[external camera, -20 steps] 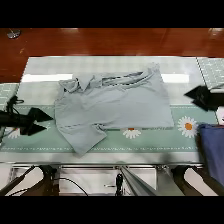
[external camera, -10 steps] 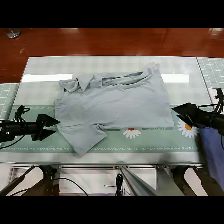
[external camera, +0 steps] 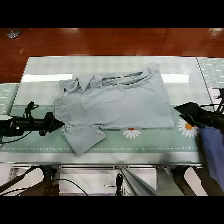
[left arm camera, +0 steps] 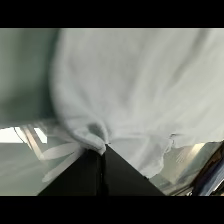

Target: Fold the shirts.

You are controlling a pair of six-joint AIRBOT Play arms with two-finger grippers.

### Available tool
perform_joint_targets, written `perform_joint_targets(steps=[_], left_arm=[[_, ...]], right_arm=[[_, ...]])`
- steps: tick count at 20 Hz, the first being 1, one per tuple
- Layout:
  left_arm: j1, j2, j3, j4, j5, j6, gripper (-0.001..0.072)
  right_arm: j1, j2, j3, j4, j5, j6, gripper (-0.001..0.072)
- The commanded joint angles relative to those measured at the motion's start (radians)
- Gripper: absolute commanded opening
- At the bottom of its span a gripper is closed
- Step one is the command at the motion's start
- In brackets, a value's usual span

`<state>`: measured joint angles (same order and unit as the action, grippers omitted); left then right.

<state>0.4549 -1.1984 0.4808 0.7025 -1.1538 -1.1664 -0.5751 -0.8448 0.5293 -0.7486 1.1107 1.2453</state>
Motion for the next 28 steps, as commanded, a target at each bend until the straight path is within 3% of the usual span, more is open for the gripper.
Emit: perform_joint_targets(steps=[1,3,4,10,17,18,19,20,23,26,28], left_arm=[[-0.013,-0.010,0.063,-0.007,-0.052,0.015,0.0021],[-0.013,-0.009,0.091,-0.007,-0.067,0.014,0.0020],[-0.013,-0.009,0.096,-0.007,-0.066,0.014,0.0020],[-0.013,-0.009,0.097,-0.007,-0.066,0.014,0.0020],[-0.013,-0.009,0.097,-0.007,-0.066,0.014,0.0020],[-0.013,-0.009,0.097,-0.007,-0.067,0.014,0.0021],[-0.013,-0.008,0.097,-0.008,-0.067,0.014,0.0021],[-0.013,-0.006,0.099,-0.016,-0.068,0.015,0.0021],[-0.013,0.032,0.174,-0.129,-0.096,0.060,0.0020],[-0.013,0.125,0.395,-0.383,-0.069,0.117,0.0020],[-0.013,0.193,0.599,-0.462,0.013,0.125,0.0020]], right_arm=[[-0.066,0.000,0.022,-0.196,-0.040,0.103,0.0621],[-0.076,0.000,0.014,-0.359,-0.030,0.222,0.0621],[-0.076,0.000,-0.004,-0.357,-0.018,0.233,0.0621],[0.092,-0.193,-0.052,-0.274,-0.056,0.175,0.0621],[0.254,-0.430,0.084,-0.117,-0.159,0.147,0.0611],[0.286,-0.455,0.102,-0.107,-0.161,0.147,0.0463],[0.316,-0.472,0.119,-0.107,-0.151,0.135,0.0137],[0.342,-0.480,0.144,-0.108,-0.138,0.118,0.0023],[0.360,-0.452,0.316,-0.115,-0.054,0.118,0.0023],[0.359,-0.406,0.673,-0.127,0.042,0.160,0.0023],[0.359,-0.386,0.954,-0.134,0.085,0.191,0.0023]])
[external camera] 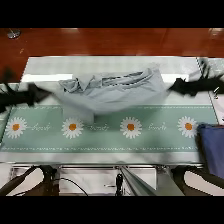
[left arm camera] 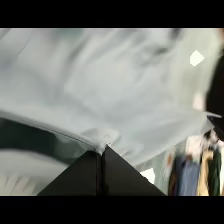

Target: Fold the shirts.

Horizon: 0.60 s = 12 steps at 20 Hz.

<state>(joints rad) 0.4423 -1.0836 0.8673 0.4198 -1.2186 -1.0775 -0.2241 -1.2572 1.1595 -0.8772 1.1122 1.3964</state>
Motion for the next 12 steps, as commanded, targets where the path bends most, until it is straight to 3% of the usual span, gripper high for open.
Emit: perform_joint_targets(steps=[1,5,12], left_arm=[[0.000,0.111,0.315,-0.177,0.127,0.037,0.0020],[0.019,0.249,0.662,-0.040,0.234,0.020,0.0019],[0.026,0.565,0.829,0.568,0.240,-0.163,0.0019]], right_arm=[[0.008,0.037,0.467,-0.033,0.109,0.063,0.0023],[0.008,0.141,0.844,-0.205,0.230,0.090,0.0023],[0.008,0.541,0.872,-0.463,0.283,0.132,0.0023]])
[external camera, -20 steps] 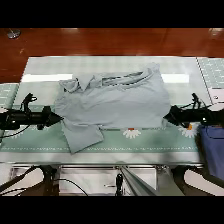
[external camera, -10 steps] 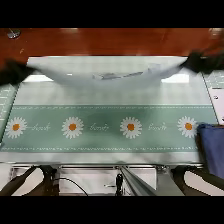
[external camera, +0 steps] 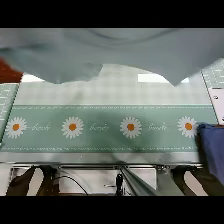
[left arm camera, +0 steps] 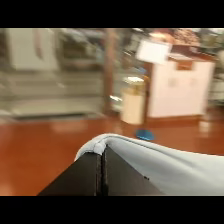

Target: Fold the shirts.

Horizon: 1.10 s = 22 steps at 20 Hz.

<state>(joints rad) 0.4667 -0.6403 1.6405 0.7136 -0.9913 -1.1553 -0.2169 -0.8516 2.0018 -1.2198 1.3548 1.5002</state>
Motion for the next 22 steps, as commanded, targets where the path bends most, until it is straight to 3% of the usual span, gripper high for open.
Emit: perform_joint_targets(steps=[1,4,6,9,13,17,22], left_arm=[[-0.014,0.157,0.056,0.322,-0.008,-0.105,0.0019],[-0.174,0.221,0.050,0.479,-0.081,-0.142,0.0020],[-0.268,0.223,0.048,0.607,-0.137,-0.212,0.0019],[-0.341,0.205,-0.050,0.640,-0.155,-0.257,0.0019],[-0.344,0.120,-0.300,0.638,-0.130,-0.271,0.0019],[-0.344,-0.079,-0.492,0.556,0.015,-0.271,0.0020],[-0.349,-0.423,-0.506,0.397,0.245,-0.272,0.0020]], right_arm=[[0.000,0.171,0.030,-0.134,0.062,0.040,0.0023],[0.000,0.230,0.026,-0.153,0.172,0.057,0.0023],[0.000,0.245,-0.007,-0.161,0.245,0.065,0.0023],[0.000,0.245,-0.113,-0.137,0.256,0.063,0.0023],[0.000,0.245,-0.455,-0.001,0.053,0.044,0.0023],[0.001,0.167,-0.827,0.060,-0.191,0.017,0.0023],[0.001,-0.191,-0.888,0.166,-0.430,-0.055,0.0023]])
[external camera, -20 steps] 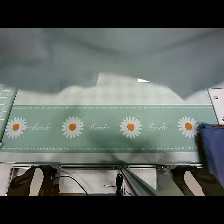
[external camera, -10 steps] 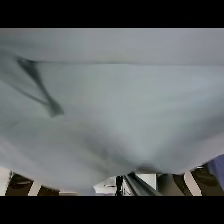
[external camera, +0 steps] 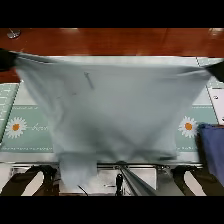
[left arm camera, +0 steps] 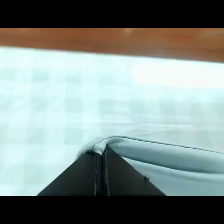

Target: Fold the shirts.

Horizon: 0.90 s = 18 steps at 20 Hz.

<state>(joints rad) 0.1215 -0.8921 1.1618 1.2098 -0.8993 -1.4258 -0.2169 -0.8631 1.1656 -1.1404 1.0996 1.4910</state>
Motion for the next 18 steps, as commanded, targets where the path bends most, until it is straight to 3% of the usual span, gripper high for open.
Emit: perform_joint_targets(steps=[1,7,11,14,16,18], left_arm=[[-0.006,-0.237,-0.026,-0.139,0.196,-0.001,0.0020],[-0.012,-0.528,0.046,-0.310,0.229,-0.001,0.0020],[-0.013,-0.595,0.051,-0.340,0.177,-0.001,0.0020],[0.018,-0.590,0.070,-0.339,0.017,0.007,0.0021],[0.060,-0.590,0.088,-0.338,-0.151,0.076,0.0021],[0.082,-0.601,0.084,-0.317,-0.267,0.109,0.0021]], right_arm=[[0.001,-0.263,-0.025,0.117,-0.198,-0.052,0.0023],[0.001,-0.743,0.314,0.271,-0.176,-0.069,0.0023],[0.013,-0.888,0.437,0.271,-0.090,-0.048,0.0023],[-0.001,-0.886,0.437,0.241,0.001,-0.070,0.0023],[-0.027,-0.882,0.437,0.233,0.147,-0.132,0.0023],[-0.031,-0.886,0.429,0.128,0.250,-0.142,0.0023]])
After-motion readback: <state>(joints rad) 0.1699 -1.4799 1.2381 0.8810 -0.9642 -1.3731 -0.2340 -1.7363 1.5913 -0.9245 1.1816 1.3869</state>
